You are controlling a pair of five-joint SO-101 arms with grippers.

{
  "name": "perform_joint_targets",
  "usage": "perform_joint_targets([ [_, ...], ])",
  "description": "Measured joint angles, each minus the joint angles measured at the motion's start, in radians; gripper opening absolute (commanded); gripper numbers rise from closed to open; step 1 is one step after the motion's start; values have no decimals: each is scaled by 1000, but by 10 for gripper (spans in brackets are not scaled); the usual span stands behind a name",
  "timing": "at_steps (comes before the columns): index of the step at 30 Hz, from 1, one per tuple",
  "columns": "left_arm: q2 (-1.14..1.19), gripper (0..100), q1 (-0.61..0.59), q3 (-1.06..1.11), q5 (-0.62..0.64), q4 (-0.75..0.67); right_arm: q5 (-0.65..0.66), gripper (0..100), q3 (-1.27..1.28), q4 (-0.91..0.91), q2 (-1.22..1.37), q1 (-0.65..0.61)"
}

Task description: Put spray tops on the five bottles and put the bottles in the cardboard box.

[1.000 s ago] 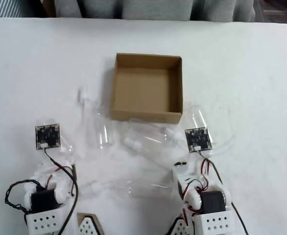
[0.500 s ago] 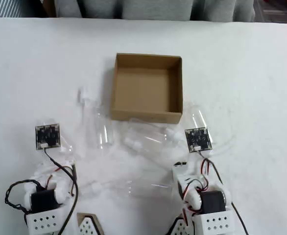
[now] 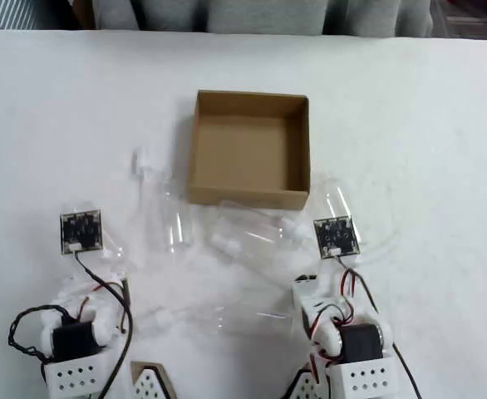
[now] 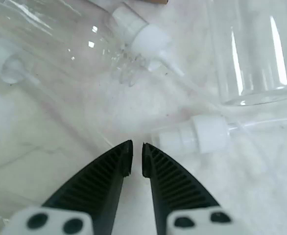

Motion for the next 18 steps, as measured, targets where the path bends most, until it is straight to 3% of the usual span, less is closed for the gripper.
perform_joint_targets([
  [15, 0, 20, 0, 0, 0, -3, 0, 17, 0, 0, 0, 0],
  [18, 0, 20, 0, 0, 0, -57, 0, 17, 0, 0, 0, 0],
])
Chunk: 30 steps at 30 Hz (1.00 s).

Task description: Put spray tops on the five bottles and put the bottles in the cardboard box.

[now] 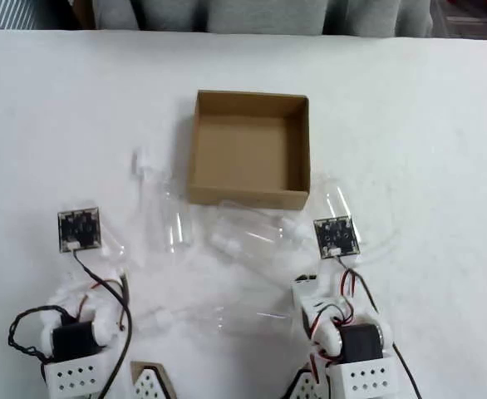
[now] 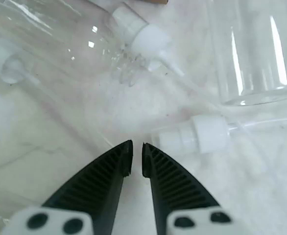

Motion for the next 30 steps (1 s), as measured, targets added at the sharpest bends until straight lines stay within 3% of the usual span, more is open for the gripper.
perform_joint_targets([
  [10, -2, 20, -40, -75, 0, -158, 0, 17, 0, 0, 0, 0],
  [18, 35, 20, -40, -333, 0, -68, 0, 17, 0, 0, 0, 0],
  [27, 680, 24, -40, -769, 0, 83, 0, 17, 0, 0, 0, 0],
  [30, 924, 81, -41, -868, 49, 86, 0, 17, 0, 0, 0, 0],
])
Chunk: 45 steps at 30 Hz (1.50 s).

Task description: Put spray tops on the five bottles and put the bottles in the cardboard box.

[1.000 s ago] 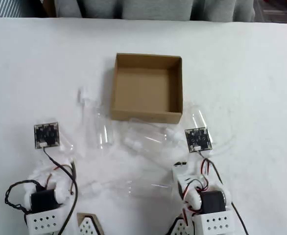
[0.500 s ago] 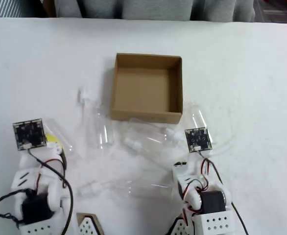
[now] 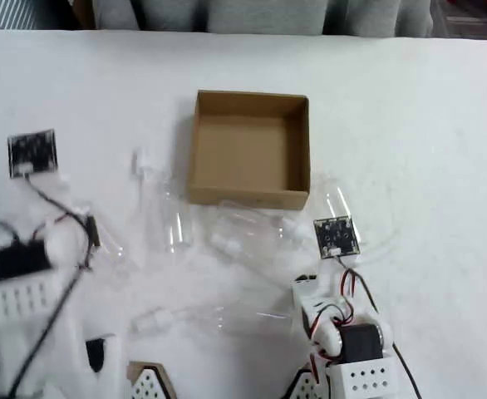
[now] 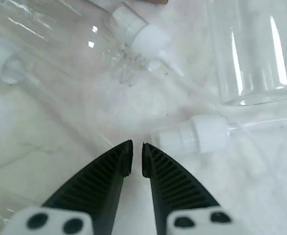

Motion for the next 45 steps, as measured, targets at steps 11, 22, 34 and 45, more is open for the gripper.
perform_joint_targets([
  [11, 413, 210, 0, -126, 138, -34, 0, 17, 0, 0, 0, 0],
  [22, 623, 211, -2, -97, 138, -244, 0, 17, 0, 0, 0, 0],
  [34, 667, 215, -3, -80, 192, -258, 0, 17, 0, 0, 0, 0],
  [45, 703, 19, -3, -80, 264, -302, 0, 17, 0, 0, 0, 0],
])
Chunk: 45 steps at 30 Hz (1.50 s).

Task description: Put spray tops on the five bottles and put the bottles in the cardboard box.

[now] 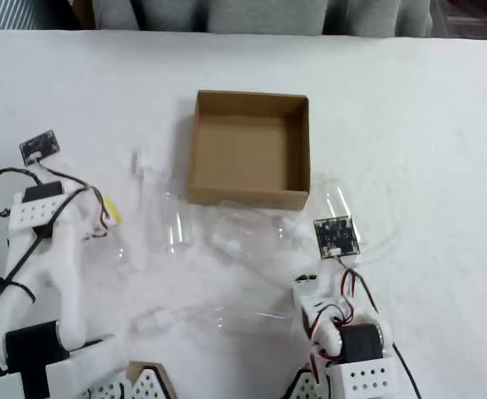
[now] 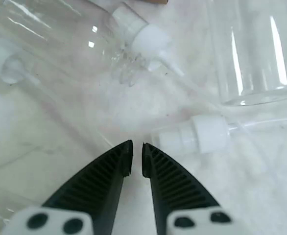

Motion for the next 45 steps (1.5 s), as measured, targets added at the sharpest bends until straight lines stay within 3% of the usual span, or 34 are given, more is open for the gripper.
perform_joint_targets([
  [2, 0, 63, 5, 0, 0, -5, 0, 17, 0, 0, 0, 0],
  [9, 3, 22, 6, -118, -20, 46, 0, 17, 0, 0, 0, 0],
  [16, 40, 21, 3, -232, -362, 106, 0, 17, 0, 0, 0, 0],
  [22, 38, 24, 6, -242, -445, 112, 0, 17, 0, 0, 0, 0],
  [26, -35, 24, 11, -285, -606, 186, 0, 17, 0, 0, 0, 0],
  [31, -239, 24, 71, -307, -991, 377, 0, 17, 0, 0, 0, 0],
  [38, -486, 26, 86, -127, -1834, 690, 0, 17, 0, 0, 0, 0],
  [41, -543, 95, 60, -14, -2117, 700, 0, 17, 0, 0, 0, 0],
  [45, -569, 199, 15, 98, -2306, 615, 0, 17, 0, 0, 0, 0],
])
